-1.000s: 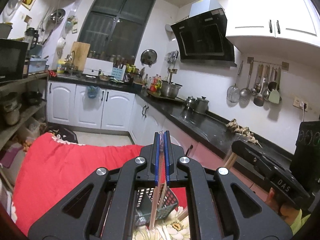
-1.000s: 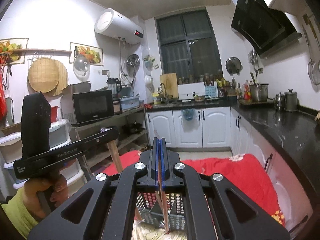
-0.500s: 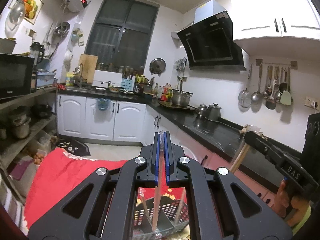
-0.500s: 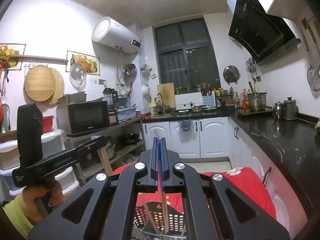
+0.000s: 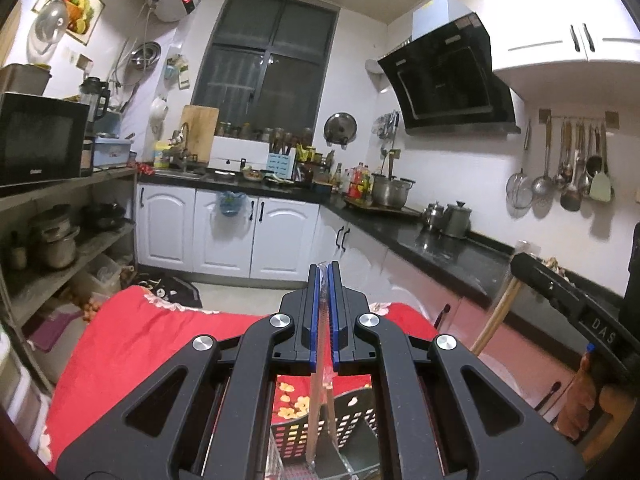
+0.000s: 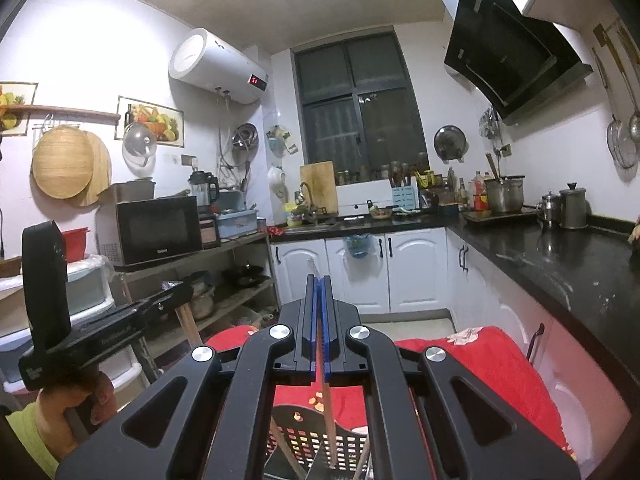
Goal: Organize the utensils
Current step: 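Lower the chopstick into the caddy and open the left tool while the right tool releases its own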
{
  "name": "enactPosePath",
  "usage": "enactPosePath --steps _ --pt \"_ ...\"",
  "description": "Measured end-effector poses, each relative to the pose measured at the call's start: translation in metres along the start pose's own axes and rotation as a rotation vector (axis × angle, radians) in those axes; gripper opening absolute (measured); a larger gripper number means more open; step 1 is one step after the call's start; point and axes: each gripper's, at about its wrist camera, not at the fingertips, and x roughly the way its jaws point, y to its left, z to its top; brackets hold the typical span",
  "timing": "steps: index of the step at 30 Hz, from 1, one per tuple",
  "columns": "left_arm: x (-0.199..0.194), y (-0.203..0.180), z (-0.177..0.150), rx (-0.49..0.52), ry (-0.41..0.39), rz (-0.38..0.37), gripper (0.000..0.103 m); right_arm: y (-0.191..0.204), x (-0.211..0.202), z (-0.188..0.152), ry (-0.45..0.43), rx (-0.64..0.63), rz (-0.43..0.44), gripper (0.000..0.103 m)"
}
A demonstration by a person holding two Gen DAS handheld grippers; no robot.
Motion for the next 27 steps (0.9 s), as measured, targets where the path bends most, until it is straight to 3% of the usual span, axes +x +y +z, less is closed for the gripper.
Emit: enactPosePath --steps 20,24,27 --pt "0.025 0.007 -0.059 -0.001 0.104 0.03 0.002 -0.005 0.02 -0.053 0.108 0.035 -0.026 0.003" --pt "0.023 0.008 -0.064 -0.009 0.127 0.024 0.002 -0.01 0.015 -0.06 0.131 0.044 -0.053 0.017" --pt "0.02 0.005 -0.065 -0.002 0.137 0.022 0.007 -0.015 0.011 -0.065 0.151 0.044 -0.064 0.02"
